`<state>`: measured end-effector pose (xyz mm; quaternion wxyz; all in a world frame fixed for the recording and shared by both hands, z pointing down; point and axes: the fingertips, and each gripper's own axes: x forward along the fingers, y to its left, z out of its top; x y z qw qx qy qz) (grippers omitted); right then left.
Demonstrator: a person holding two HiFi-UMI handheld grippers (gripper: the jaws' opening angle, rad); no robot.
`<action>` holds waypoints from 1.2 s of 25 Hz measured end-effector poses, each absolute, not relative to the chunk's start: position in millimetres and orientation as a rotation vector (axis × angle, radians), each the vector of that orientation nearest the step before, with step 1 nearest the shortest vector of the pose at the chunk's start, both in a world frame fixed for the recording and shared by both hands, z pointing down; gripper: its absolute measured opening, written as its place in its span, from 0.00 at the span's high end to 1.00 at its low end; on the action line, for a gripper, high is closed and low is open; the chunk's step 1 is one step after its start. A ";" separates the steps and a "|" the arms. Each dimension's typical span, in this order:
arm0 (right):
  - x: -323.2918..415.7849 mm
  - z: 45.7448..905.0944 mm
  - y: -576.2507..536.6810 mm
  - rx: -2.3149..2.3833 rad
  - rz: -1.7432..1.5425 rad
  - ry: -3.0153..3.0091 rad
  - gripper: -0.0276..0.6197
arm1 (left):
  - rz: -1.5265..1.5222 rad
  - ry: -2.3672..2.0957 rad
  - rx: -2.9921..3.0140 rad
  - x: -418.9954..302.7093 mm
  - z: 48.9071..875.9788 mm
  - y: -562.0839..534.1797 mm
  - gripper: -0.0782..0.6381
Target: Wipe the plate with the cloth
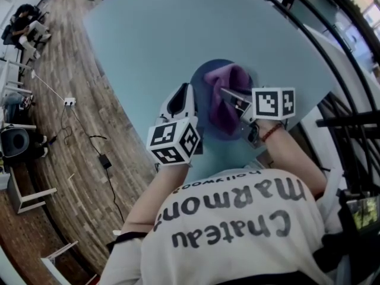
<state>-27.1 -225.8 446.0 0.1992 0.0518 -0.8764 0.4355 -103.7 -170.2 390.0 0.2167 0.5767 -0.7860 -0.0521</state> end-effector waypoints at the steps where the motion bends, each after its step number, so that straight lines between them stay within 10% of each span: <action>1: -34.2 439.8 -216.7 0.084 1.193 -2.473 0.82 | -0.144 -2.179 1.599 -102.0 390.3 -171.1 0.86; 30: -18.2 478.3 -213.2 0.122 1.017 -2.373 0.82 | -0.147 -2.208 1.516 -119.7 397.3 -147.3 0.86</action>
